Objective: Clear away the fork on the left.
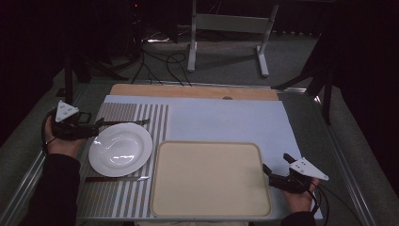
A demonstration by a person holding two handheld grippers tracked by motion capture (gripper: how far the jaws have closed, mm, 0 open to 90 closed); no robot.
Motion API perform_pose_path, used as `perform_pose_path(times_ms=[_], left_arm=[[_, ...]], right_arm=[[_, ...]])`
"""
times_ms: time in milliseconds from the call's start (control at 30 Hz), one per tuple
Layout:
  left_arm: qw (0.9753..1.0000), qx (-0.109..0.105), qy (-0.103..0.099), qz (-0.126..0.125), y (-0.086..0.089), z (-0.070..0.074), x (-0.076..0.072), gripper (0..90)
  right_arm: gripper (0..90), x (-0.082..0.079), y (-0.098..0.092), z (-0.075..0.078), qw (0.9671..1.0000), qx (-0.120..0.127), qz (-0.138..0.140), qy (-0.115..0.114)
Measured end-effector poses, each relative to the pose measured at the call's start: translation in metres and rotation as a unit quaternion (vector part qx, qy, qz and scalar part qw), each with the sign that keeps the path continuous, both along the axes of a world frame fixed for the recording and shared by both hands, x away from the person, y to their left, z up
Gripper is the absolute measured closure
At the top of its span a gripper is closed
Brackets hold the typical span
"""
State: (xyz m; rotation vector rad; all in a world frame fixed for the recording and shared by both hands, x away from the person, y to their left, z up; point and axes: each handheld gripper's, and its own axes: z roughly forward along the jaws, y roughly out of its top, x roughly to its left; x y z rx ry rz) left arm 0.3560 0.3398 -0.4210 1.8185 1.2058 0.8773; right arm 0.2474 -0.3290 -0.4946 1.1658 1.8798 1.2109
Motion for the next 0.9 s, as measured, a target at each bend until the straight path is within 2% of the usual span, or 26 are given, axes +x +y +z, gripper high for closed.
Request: perform_pose_path(times_ms=[267, 300, 667, 867, 900], left_arm=[[1.0, 0.002, 0.007, 0.002, 0.002, 0.0, 0.009, 0.0], [0.9999, 0.006, 0.013, 0.002, 0.003, -0.003, 0.014, 0.0], [0.9995, 0.01, 0.029, 0.008, 0.008, -0.006, 0.029, 0.0], [0.999, 0.009, 0.042, 0.01, 0.011, -0.013, 0.037, 0.0], [0.9986, 0.013, 0.05, 0.011, 0.011, -0.017, 0.04, 0.0]], right_arm=[[8.3, 0.0, 0.0, 0.0, 1.0, 0.0, 0.001, 0.001], [8.3, 0.0, 0.0, 0.0, 1.0, 0.0, 0.002, 0.002], [8.3, 0.001, 0.001, 0.0, 1.0, 0.001, 0.002, 0.002], [8.3, 0.001, 0.001, -0.001, 1.0, -0.001, 0.002, 0.003], [8.3, 0.001, 0.001, -0.001, 1.0, -0.001, 0.003, 0.003]])
